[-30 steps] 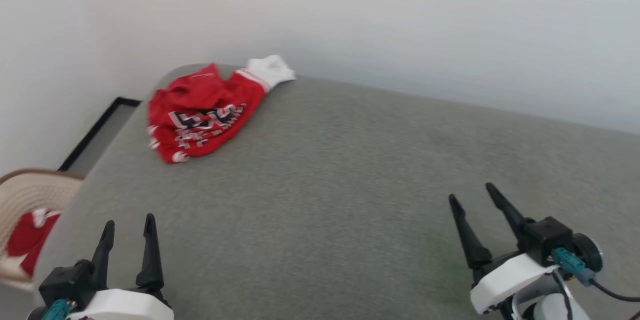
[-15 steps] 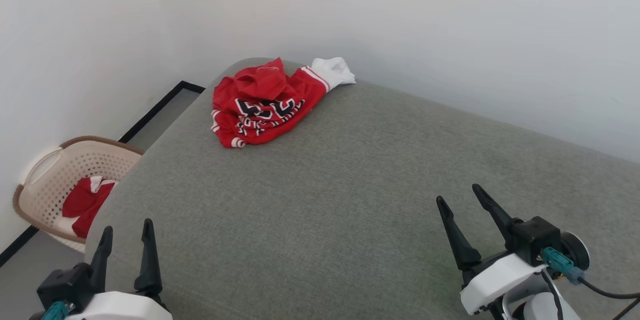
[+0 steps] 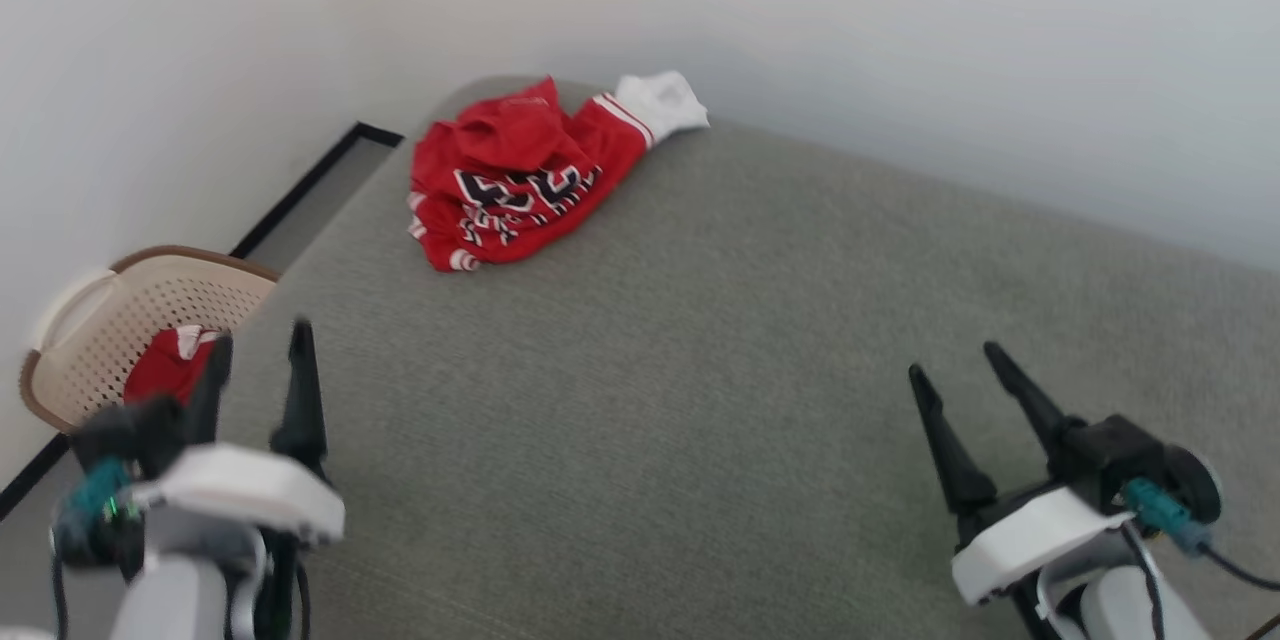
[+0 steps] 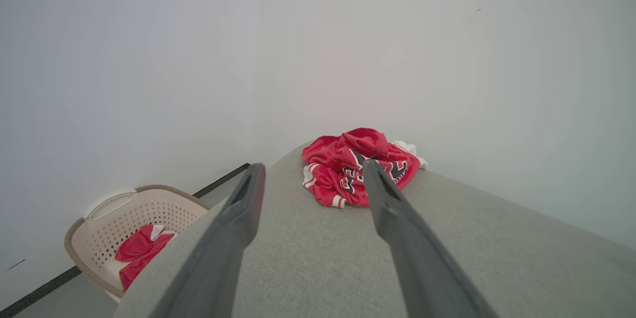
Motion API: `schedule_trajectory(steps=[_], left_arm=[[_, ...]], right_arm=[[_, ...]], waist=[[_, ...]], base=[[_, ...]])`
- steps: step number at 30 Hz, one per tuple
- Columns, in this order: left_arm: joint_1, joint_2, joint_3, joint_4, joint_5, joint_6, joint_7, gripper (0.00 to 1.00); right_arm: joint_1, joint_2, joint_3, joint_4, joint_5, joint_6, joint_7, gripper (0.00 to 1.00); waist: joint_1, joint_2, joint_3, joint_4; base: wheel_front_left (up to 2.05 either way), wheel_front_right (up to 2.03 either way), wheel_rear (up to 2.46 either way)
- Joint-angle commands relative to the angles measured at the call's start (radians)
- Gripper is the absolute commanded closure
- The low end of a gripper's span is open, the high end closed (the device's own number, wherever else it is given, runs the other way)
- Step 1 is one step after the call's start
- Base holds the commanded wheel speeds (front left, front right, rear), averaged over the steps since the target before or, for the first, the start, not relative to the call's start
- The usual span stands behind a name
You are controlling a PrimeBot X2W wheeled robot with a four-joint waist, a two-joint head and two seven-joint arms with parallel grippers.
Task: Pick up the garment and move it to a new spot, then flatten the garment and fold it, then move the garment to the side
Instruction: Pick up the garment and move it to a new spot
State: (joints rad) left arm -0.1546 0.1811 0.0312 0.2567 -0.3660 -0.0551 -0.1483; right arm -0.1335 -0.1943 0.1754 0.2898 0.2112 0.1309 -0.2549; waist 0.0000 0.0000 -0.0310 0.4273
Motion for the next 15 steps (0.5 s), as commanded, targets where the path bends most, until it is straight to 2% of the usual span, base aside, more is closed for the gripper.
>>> schedule_trajectory(steps=[1, 7, 15], left_arm=[[-0.046, 0.010, -0.005, 0.021, -0.003, -0.011, 0.001, 0.00], [-0.201, 0.036, -0.007, 0.113, -0.020, -0.030, -0.012, 0.00], [-0.497, 0.085, -0.005, 0.302, -0.045, -0.050, -0.013, 0.00]], right_arm=[[-0.019, -0.008, -0.004, -0.014, -0.003, 0.000, 0.004, 0.00], [-0.057, -0.034, -0.008, -0.054, -0.008, 0.000, 0.019, 0.00], [-0.135, -0.084, -0.037, -0.144, -0.010, 0.000, 0.045, 0.00]], waist=[[0.0000, 0.0000, 0.041, -0.029], [0.0000, 0.0000, 0.134, -0.085], [0.0000, 0.0000, 0.331, -0.182]], base=[[0.00, 0.00, 0.00], [0.00, 0.00, 0.00], [0.00, 0.00, 0.00]])
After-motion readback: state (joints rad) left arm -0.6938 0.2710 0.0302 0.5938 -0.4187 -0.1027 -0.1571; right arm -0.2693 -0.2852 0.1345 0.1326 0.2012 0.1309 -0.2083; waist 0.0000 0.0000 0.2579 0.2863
